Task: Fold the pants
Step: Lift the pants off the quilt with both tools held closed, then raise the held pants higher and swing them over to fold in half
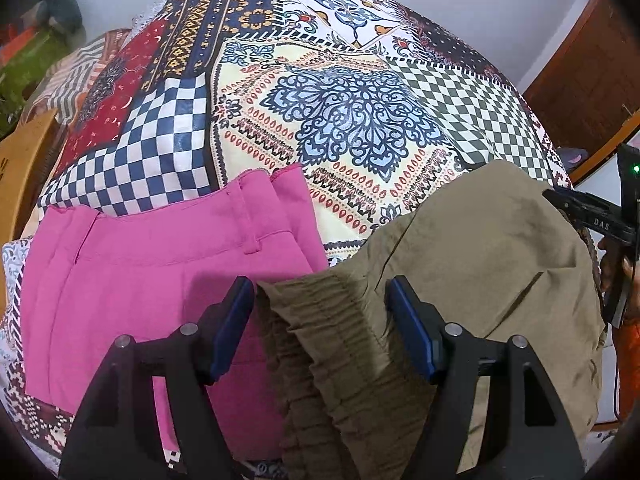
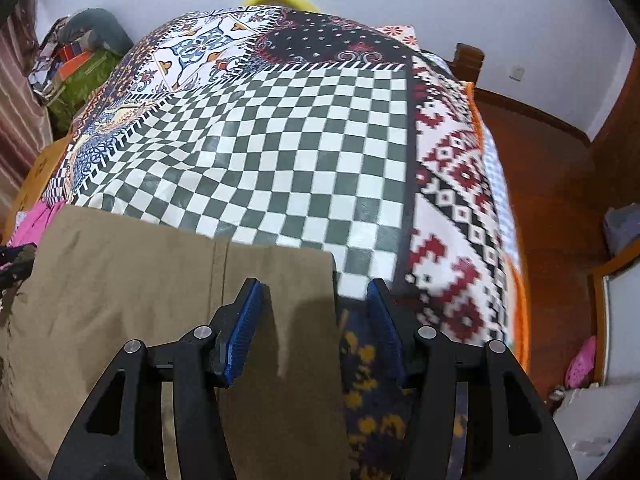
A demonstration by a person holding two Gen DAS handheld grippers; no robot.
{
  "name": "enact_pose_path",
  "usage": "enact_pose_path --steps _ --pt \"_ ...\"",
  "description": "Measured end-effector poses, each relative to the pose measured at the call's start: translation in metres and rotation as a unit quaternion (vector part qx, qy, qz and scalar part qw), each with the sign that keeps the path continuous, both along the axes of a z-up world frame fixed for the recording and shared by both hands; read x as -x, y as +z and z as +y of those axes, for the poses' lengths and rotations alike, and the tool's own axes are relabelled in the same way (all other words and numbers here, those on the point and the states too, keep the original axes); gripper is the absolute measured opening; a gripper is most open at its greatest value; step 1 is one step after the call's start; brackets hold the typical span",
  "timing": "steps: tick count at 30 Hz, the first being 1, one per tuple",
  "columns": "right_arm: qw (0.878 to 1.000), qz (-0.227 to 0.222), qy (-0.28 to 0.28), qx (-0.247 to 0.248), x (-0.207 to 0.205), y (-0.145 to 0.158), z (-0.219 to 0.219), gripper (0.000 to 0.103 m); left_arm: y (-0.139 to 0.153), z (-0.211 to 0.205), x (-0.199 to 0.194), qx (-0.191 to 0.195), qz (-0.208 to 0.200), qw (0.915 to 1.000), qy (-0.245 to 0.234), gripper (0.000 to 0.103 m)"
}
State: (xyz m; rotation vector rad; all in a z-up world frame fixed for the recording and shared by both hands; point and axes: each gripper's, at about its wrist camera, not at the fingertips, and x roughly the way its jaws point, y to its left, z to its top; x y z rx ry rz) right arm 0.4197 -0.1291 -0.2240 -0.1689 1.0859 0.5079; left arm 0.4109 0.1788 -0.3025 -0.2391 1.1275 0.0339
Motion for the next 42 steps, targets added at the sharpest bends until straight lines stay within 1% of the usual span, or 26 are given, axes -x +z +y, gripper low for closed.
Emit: enact_pose_path --steps 2,3,4,6,8,9,11,16,23,26,33,36,38,42 --pt "1.0 0.006 0.002 -0.012 -0.001 -0.001 0.003 0.05 0.0 -0.001 -0.001 -0.004 -0.001 1.0 -0.004 0.068" --pt "1.0 0.007 0.003 -0.016 -0.001 -0.002 0.004 0.046 0.0 -0.003 -0.001 -0.007 -0.001 1.0 -0.006 0.067" --pt "1.0 0.009 0.007 -0.013 -0.001 -0.003 0.007 0.035 0.0 -0.004 -0.002 -0.011 -0.002 0.9999 -0.008 0.064" --pt "1.0 -0.007 0.011 0.015 0.001 -0.005 0.015 0.019 0.003 -0.007 -0.002 -0.024 -0.006 0.9996 -0.013 0.061" --pt "0.999 -0.018 0.014 0.024 0.004 -0.003 0.016 0.015 0.008 -0.011 0.0 -0.044 -0.016 0.9987 -0.018 0.057" --pt "0.999 -0.02 0.015 0.023 0.004 -0.002 0.015 0.011 0.01 -0.012 0.0 -0.053 -0.02 0.9982 -0.019 0.057" --pt "0.999 -0.039 0.008 0.028 0.007 0.005 0.013 0.007 0.014 -0.013 0.0 -0.069 -0.026 0.9971 -0.019 0.055" --pt "0.995 -0.099 -0.011 0.025 0.009 0.03 0.006 0.005 0.028 -0.016 -0.002 -0.111 -0.049 0.9925 -0.02 0.055" --pt "0.987 -0.148 -0.057 0.012 0.001 0.067 0.0 0.002 0.051 -0.007 -0.011 -0.108 -0.066 0.992 0.005 0.055" --pt "0.986 -0.154 -0.057 -0.006 0.005 0.083 -0.004 0.002 0.069 -0.008 -0.006 -0.101 -0.082 0.9915 0.002 0.054" --pt "0.985 -0.165 -0.048 -0.03 0.027 0.109 -0.008 0.002 0.105 -0.023 0.016 -0.12 -0.108 0.9868 -0.016 0.054" --pt "0.983 -0.171 -0.05 -0.046 0.041 0.123 -0.013 0.002 0.121 -0.027 0.028 -0.114 -0.12 0.986 -0.017 0.054" --pt "0.98 -0.181 -0.052 -0.059 0.053 0.137 -0.02 0.002 0.133 -0.03 0.038 -0.108 -0.127 0.9858 -0.019 0.054" --pt "0.976 -0.198 -0.052 -0.081 0.077 0.162 -0.03 0.002 0.151 -0.04 0.056 -0.103 -0.137 0.9846 -0.033 0.054"
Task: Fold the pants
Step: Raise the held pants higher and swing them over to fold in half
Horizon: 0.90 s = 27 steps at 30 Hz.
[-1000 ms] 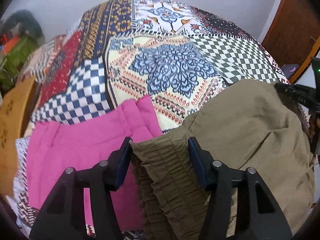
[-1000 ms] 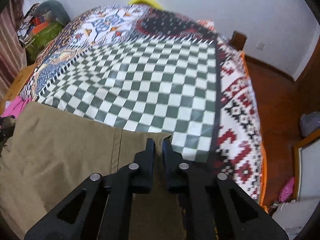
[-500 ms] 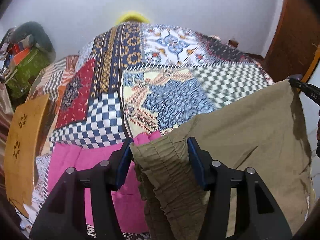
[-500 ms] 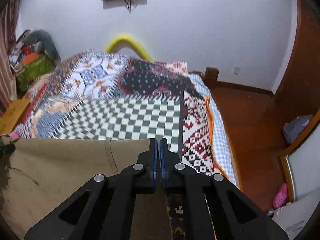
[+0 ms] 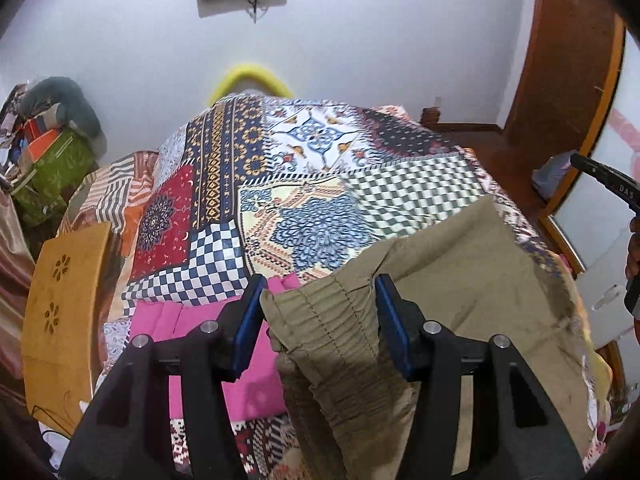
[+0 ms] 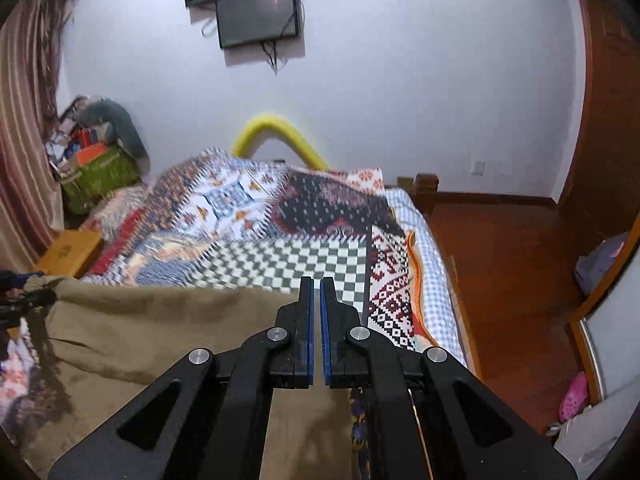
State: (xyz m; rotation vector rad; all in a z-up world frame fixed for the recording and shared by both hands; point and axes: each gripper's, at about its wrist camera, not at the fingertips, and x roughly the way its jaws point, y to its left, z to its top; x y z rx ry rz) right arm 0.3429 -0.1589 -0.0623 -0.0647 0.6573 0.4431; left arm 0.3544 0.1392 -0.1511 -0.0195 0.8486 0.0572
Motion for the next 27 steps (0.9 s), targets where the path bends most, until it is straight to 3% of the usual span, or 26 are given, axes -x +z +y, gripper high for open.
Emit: enact_pose_path --steps 3,7,8,10,11,13,27 --pt "1.0 -0.005 0.002 0.005 0.015 0.009 -0.005 0.002 0.004 -0.012 0.013 -0.019 0.001 0.9998 -0.009 0.056" --pt "0.999 0.047 0.009 -0.005 0.013 -0.001 -0.011 0.004 -0.006 -0.015 0.013 -0.044 0.017 0.9989 0.0 0.056" --pt "0.998 0.055 0.008 -0.002 0.012 -0.005 -0.01 0.009 -0.009 -0.013 0.011 -0.04 0.022 0.999 0.003 0.056" --pt "0.997 0.072 0.009 0.009 0.008 -0.016 -0.006 0.03 -0.017 -0.004 0.007 -0.025 0.03 0.9991 0.015 0.056" --pt "0.997 0.079 0.011 0.014 0.004 -0.024 -0.002 0.05 -0.023 0.002 0.003 -0.014 0.036 0.999 0.022 0.056" --pt "0.997 0.078 0.017 0.023 0.003 -0.033 0.003 0.059 -0.031 0.01 -0.002 0.0 0.043 0.9986 0.03 0.056" --pt "0.977 0.179 0.051 0.099 -0.08 -0.145 0.054 0.059 -0.094 0.04 -0.037 0.029 0.081 0.9958 0.032 0.056"
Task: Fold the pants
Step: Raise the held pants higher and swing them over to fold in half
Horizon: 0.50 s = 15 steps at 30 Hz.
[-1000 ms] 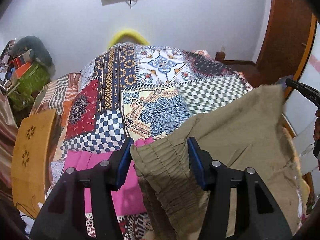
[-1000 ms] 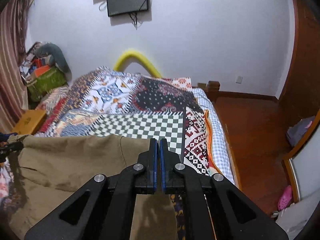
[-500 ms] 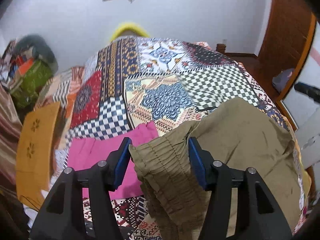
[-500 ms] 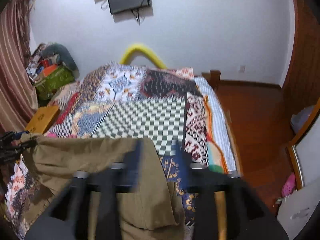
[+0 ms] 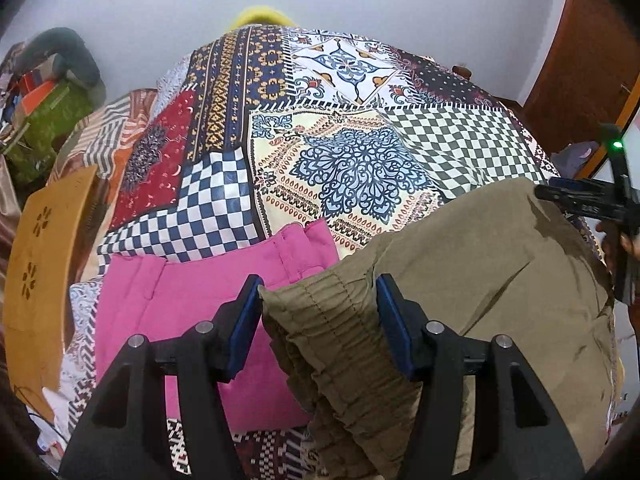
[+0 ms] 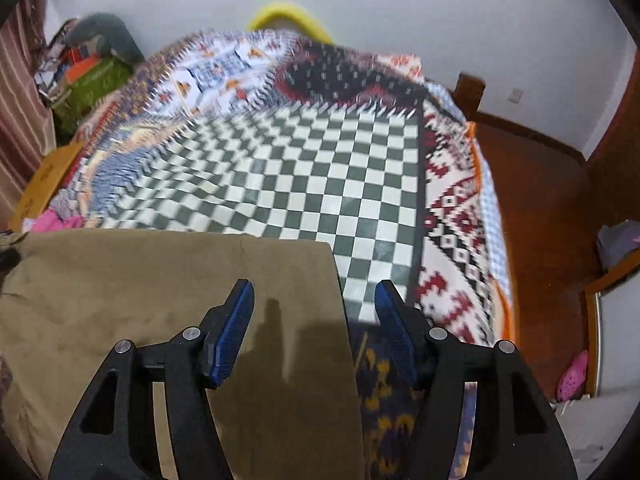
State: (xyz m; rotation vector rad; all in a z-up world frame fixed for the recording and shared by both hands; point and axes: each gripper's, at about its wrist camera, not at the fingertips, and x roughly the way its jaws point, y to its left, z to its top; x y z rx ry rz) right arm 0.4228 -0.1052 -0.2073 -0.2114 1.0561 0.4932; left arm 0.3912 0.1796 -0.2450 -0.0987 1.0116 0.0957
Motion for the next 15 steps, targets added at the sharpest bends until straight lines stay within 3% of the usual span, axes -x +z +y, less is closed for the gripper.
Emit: enact_pose_path --steps 5,7,9,10,11,12,13,15 --pt "1.0 0.026 0.0 0.007 -0.02 -0.022 0.005 0.06 -0.008 0.001 -0.005 0.004 0.003 1.0 -0.002 0.056" --pt "1.0 0.018 0.008 0.003 -0.021 -0.023 0.007 0.065 -0.011 -0.001 -0.007 -0.003 0.006 1.0 -0.005 0.056" --pt "1.0 0.009 0.014 0.019 -0.019 -0.025 0.012 0.064 -0.013 -0.001 -0.008 -0.006 0.009 0.9999 -0.005 0.056" --pt "0.999 0.004 0.022 0.028 -0.017 -0.025 0.015 0.061 -0.013 -0.001 -0.008 -0.007 0.009 0.9999 -0.005 0.056" --pt "0.999 0.001 0.033 0.031 -0.015 -0.025 0.018 0.049 -0.014 -0.002 -0.009 -0.008 0.009 0.9999 -0.004 0.056" --pt "0.999 0.007 0.043 0.023 -0.013 -0.025 0.02 0.024 -0.014 -0.002 -0.009 -0.009 0.009 0.9999 -0.004 0.056" --pt "0.999 0.01 0.038 0.025 -0.012 -0.026 0.021 0.017 -0.014 -0.003 -0.009 -0.01 0.009 0.9999 -0.003 0.056" --pt "0.999 0.005 0.034 0.03 -0.01 -0.025 0.021 0.016 -0.014 -0.003 -0.01 -0.012 0.011 0.9999 -0.002 0.056"
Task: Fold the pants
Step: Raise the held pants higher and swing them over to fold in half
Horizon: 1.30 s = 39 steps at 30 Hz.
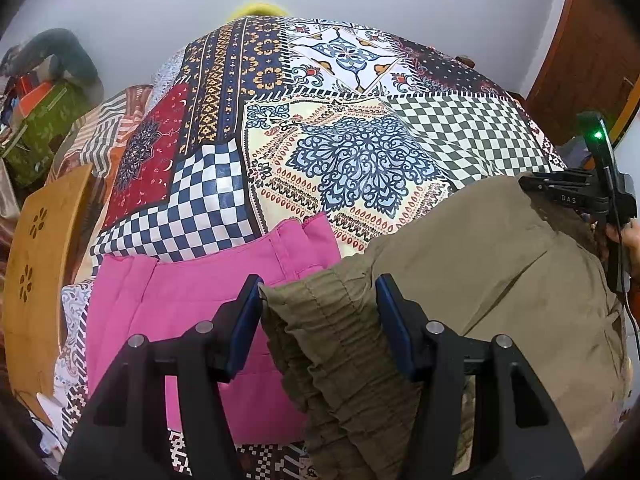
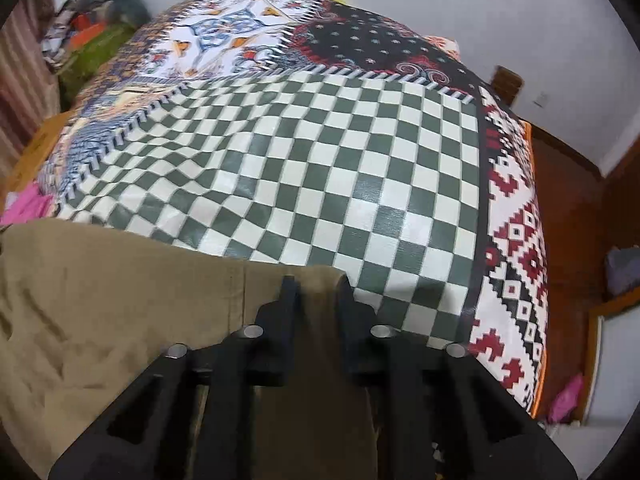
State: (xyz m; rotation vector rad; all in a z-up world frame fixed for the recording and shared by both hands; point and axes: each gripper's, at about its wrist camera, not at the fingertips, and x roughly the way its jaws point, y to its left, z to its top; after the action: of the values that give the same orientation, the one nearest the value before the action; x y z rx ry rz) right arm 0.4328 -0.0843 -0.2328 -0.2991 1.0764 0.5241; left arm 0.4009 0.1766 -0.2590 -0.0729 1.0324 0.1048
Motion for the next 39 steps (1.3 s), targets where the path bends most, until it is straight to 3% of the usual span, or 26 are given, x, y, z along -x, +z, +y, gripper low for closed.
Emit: enact_pose_path --steps 3,7,19,29,39 --pt "1.0 -0.015 -0.011 -0.004 0.004 0.004 -0.001 0.006 0.003 0.0 0.001 -0.002 0.0 1.0 -0.002 0.056" --pt "0.998 -0.055 -0.02 -0.014 0.015 0.024 -0.007 0.004 0.014 -0.002 0.001 -0.002 -0.009 1.0 -0.002 0.056" --pt "0.976 -0.179 -0.073 -0.096 0.047 0.131 -0.056 0.004 0.075 -0.026 0.017 -0.019 -0.063 0.9977 -0.014 0.055" --pt "0.965 -0.206 -0.079 -0.145 0.112 0.177 -0.084 0.004 0.122 -0.048 0.075 -0.026 -0.093 0.9948 -0.032 0.055" --pt "0.958 -0.207 -0.085 -0.18 0.185 0.194 -0.104 0.004 0.135 -0.066 0.144 -0.024 -0.1 0.9934 -0.051 0.054"
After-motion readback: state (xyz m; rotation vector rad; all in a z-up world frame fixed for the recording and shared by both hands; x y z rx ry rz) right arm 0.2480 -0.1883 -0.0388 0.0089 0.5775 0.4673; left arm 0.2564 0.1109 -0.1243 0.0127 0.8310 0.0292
